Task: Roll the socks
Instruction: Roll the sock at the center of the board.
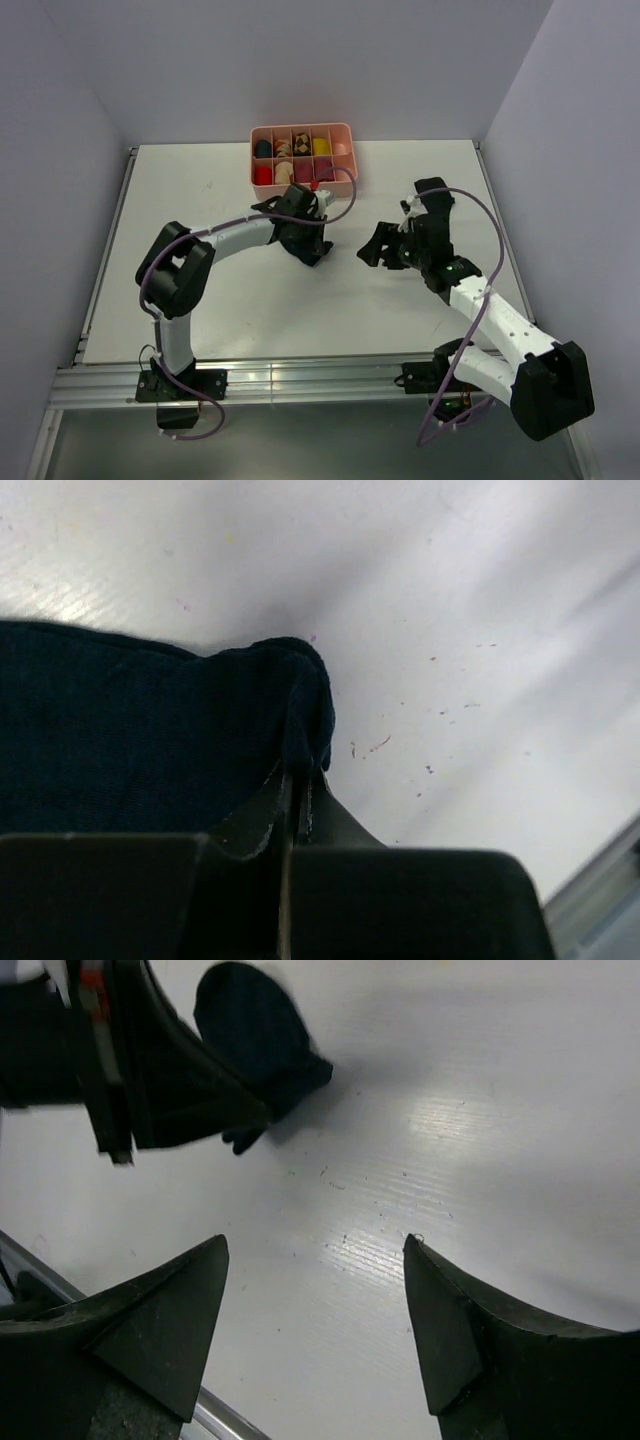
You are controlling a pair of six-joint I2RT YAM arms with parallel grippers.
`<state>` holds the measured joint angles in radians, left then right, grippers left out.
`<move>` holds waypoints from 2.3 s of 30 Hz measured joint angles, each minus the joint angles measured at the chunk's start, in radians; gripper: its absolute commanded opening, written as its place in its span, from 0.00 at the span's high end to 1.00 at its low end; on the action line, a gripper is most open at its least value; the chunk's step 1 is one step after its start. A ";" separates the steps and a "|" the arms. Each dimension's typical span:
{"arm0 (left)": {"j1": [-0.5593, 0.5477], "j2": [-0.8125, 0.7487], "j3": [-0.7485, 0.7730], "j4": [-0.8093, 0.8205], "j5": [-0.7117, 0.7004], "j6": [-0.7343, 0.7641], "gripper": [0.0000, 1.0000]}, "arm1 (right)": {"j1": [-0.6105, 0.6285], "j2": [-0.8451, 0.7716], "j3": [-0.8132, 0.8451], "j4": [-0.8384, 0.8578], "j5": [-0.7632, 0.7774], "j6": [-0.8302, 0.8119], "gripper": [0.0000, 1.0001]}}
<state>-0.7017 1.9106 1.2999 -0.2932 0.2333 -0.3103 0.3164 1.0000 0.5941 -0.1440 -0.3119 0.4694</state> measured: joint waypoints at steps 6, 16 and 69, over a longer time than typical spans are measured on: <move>0.052 0.046 0.069 -0.112 0.172 0.001 0.99 | 0.125 0.047 -0.003 0.056 0.016 -0.100 0.23; 0.108 0.050 0.061 -0.239 0.290 0.063 0.99 | 0.169 0.256 -0.002 0.275 -0.113 -0.309 0.22; 0.190 0.059 -0.037 -0.315 0.444 0.347 0.99 | 0.282 0.848 0.245 0.465 -0.494 -0.575 0.72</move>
<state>-0.5114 1.9694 1.2633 -0.6079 0.6773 0.0364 0.5980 1.8477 0.8394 0.3210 -0.8059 -0.1059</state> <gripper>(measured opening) 0.033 0.392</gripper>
